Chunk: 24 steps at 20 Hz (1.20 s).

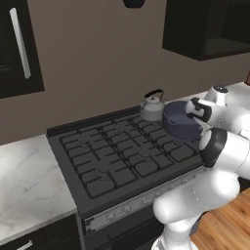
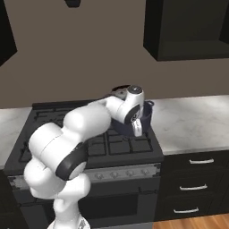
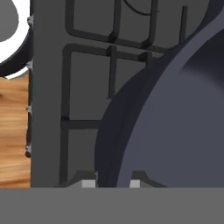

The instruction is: Pick the kettle from the cabinet and place it on a stove burner. Then pick the pot from the counter and place it on another stove burner. Finally, turn both burners on.

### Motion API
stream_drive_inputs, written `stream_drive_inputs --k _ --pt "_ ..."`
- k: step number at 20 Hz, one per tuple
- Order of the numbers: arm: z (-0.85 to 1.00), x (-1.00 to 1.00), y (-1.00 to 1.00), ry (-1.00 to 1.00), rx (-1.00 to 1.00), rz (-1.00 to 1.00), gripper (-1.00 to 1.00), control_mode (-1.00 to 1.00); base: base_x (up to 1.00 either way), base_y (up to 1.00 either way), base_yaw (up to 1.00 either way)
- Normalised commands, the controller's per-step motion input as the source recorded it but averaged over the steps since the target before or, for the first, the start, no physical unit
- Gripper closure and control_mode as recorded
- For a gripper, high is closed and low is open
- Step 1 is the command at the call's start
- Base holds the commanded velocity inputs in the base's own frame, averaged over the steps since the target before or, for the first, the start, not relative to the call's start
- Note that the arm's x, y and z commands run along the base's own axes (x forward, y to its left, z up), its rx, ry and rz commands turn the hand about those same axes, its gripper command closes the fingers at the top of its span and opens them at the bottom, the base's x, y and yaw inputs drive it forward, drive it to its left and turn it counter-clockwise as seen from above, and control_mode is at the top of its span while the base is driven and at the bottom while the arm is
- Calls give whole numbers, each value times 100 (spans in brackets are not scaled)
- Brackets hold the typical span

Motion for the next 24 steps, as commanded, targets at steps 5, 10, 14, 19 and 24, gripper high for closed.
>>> stream_drive_inputs --k 5,10,14,19,24 --pt "-18 33 11 1 0 0 100 -100 0 0 0" --pt "-15 21 6 0 0 0 100 -100 0 0 0" --pt "-16 14 0 0 0 0 100 -100 0 0 0" --pt "-20 5 0 0 0 0 100 -100 0 0 0" --pt "-15 2 0 0 0 0 100 -100 0 0 0"
